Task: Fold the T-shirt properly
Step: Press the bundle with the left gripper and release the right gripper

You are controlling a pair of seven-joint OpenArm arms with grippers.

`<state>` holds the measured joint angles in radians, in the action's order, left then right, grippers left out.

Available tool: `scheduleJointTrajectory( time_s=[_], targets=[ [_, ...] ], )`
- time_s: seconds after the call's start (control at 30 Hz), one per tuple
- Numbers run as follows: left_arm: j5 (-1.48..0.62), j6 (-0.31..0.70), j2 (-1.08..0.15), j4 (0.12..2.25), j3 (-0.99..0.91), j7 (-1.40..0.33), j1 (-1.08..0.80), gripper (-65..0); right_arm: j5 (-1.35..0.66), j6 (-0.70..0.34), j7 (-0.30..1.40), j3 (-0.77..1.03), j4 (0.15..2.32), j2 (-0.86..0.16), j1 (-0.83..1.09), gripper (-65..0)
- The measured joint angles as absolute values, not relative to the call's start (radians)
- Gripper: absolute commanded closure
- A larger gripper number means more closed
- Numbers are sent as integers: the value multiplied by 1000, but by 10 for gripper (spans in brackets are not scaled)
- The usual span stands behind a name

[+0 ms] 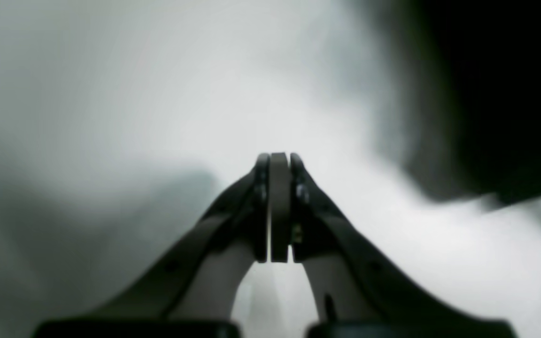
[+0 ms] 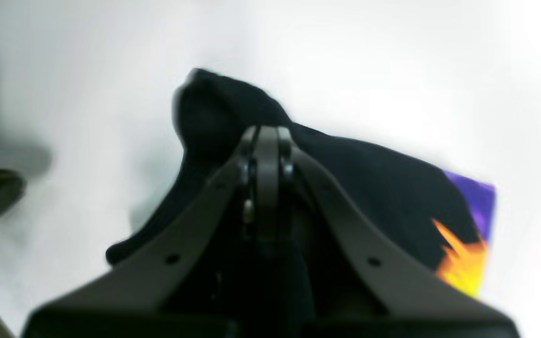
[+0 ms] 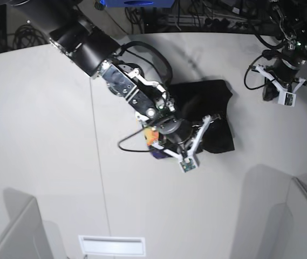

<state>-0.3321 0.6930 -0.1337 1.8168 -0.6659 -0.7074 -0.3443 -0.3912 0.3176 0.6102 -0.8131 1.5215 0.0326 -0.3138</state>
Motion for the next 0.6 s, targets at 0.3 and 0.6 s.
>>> scheduleJointTrajectory(
  time_s=[0.3, 0.6],
  targets=[
    [-637, 690, -107, 1889, -655, -866, -281, 0, -397, 315, 611, -759, 1662, -99, -234, 0],
    [-586, 690, -77, 1848, -562, -863, -184, 0, -394, 316, 613, -759, 1663, -121, -173, 0]
  ],
)
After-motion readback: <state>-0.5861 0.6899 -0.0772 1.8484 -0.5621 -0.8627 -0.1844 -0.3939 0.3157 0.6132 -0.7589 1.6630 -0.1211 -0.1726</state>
